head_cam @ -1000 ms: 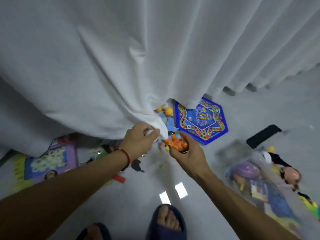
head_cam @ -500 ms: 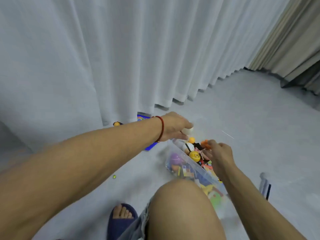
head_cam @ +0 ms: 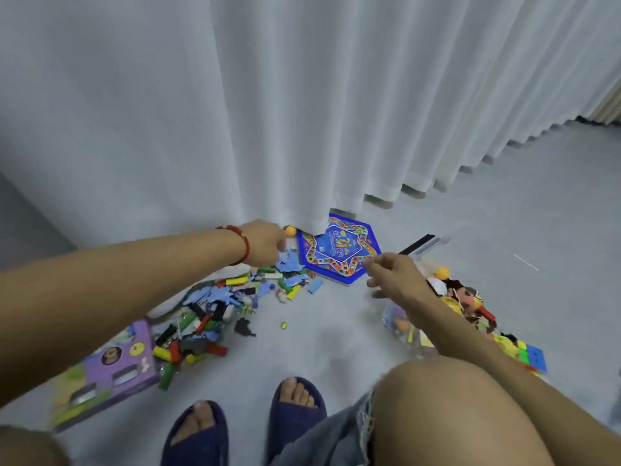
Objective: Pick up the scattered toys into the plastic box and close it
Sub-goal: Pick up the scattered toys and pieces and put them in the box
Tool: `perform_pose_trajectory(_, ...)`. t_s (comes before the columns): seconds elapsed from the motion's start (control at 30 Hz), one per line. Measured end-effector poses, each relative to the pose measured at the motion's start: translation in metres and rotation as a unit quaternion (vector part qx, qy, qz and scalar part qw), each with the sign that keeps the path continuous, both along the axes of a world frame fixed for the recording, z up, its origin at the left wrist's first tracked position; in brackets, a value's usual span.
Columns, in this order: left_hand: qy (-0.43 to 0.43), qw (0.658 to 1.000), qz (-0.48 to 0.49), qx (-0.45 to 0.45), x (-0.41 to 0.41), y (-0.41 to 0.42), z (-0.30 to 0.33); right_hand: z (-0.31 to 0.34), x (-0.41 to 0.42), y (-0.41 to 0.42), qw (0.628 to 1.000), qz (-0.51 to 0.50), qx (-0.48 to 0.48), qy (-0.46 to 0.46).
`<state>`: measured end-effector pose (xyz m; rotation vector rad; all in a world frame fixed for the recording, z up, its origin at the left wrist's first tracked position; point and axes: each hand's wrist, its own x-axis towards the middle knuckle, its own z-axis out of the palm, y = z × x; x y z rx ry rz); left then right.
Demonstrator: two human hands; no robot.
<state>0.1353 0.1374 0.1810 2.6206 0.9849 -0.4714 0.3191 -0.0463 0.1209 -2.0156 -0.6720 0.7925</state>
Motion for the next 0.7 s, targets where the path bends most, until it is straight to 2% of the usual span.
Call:
perform_pose_trajectory(0.07, 0.074, 0.99, -0.047, 0.111, -0.038, 0.032, -0.033, -0.012, -0.011, 0.036, 0.995, 0.077, -0.055, -0.026)
perform_pose_trajectory(0.13, 0.122, 0.982, -0.057, 0.129, -0.063, 0.06, -0.064, -0.024, -0.021, 0.076, 0.978, 0.166, -0.11, -0.07)
perform_pose_trajectory(0.23, 0.116, 0.988, -0.053, 0.092, -0.081, 0.092, -0.107, -0.044, -0.03, 0.137, 0.923, 0.307, -0.169, -0.161)
perform_pose_trajectory(0.3, 0.087, 0.989, -0.092, 0.082, -0.087, 0.11, -0.137, -0.059, -0.034, 0.178, 0.877, 0.38, -0.204, -0.213)
perform_pose_trajectory(0.37, 0.06, 0.983, -0.137, 0.109, -0.091, 0.125, -0.166, -0.076, -0.037, 0.215, 0.836, 0.429, -0.222, -0.259)
perform_pose_trajectory(0.43, 0.051, 0.971, -0.174, 0.157, -0.091, 0.138, -0.187, -0.097, -0.034, 0.249, 0.816, 0.447, -0.23, -0.286)
perform_pose_trajectory(0.53, 0.103, 0.95, -0.158, 0.25, -0.088, 0.158, -0.205, -0.137, -0.017, 0.292, 0.832, 0.407, -0.243, -0.288)
perform_pose_trajectory(0.6, 0.14, 0.944, -0.065, 0.293, -0.085, 0.169, -0.217, -0.162, -0.004, 0.311, 0.838, 0.383, -0.247, -0.299)
perform_pose_trajectory(0.7, 0.086, 0.94, 0.08, 0.322, -0.074, 0.17, -0.235, -0.188, 0.014, 0.33, 0.844, 0.354, -0.224, -0.334)
